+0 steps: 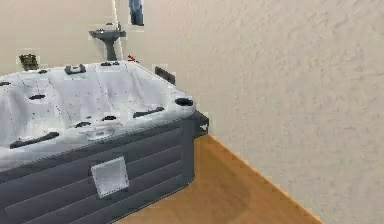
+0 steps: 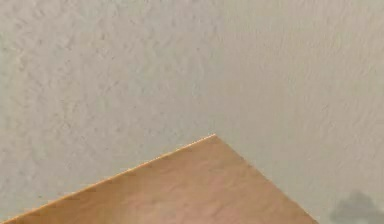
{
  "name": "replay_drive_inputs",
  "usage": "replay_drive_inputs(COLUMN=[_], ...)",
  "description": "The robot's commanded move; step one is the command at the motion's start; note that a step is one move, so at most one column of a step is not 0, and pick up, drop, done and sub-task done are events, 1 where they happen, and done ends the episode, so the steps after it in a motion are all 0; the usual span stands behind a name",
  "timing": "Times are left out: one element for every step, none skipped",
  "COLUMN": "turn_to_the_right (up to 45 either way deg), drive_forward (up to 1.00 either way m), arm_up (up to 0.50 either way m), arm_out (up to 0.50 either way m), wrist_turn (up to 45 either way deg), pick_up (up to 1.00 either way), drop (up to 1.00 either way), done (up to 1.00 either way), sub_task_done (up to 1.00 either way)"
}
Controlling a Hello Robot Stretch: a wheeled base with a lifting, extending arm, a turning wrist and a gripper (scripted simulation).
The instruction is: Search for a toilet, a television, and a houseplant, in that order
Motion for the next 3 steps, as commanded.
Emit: replay_drive_inputs(turn_to_the_right=[-27.0, 0.0, -27.0], drive_forward=[0.0, 0.3, 0.0], arm_up=[0.0, 0.0, 0.0], arm_out=[0.0, 0.0, 0.0], wrist_turn=[0.0, 0.0, 0.0], pick_up=[0.0, 0.0, 0.0], drop=[0.0, 0.0, 0.0], done=[0.0, 0.0, 0.0], sub_task_done=[0.0, 0.0, 0.0])
